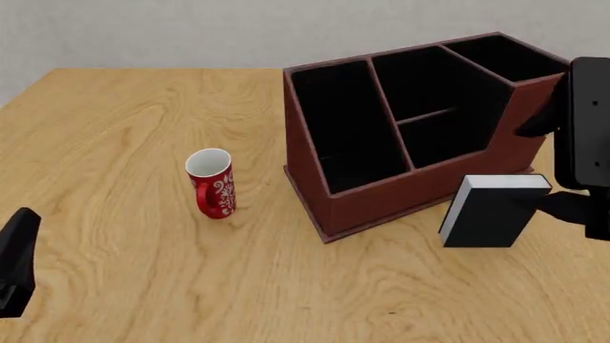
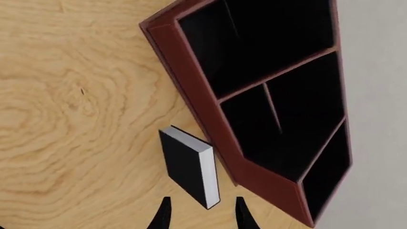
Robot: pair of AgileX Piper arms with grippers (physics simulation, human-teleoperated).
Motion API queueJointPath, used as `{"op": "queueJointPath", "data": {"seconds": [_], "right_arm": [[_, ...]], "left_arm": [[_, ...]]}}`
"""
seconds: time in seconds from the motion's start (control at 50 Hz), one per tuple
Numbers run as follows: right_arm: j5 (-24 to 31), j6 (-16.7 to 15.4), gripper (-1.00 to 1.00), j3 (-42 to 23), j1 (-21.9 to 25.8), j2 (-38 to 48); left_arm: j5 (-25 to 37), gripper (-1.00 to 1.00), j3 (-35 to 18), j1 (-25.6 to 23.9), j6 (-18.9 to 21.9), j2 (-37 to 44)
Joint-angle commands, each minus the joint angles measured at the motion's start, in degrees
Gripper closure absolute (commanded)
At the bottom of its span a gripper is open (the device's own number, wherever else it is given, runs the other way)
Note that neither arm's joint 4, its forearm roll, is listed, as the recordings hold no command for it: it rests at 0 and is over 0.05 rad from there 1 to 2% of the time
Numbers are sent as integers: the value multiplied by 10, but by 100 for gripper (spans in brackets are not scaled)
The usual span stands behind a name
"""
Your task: Pick up the book and place it in the left compartment of the caddy.
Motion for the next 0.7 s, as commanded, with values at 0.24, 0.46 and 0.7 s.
{"op": "queueJointPath", "data": {"seconds": [0.24, 0.46, 0.7], "right_arm": [[-47, 2, -100, 11, 5, 73], [-81, 0, -100, 34, -16, 103], [-109, -6, -100, 53, -33, 122]], "left_arm": [[0, -100, 5, 14, 6, 0], [-2, -100, 8, 14, 8, 1], [-3, -100, 12, 16, 13, 2]]}}
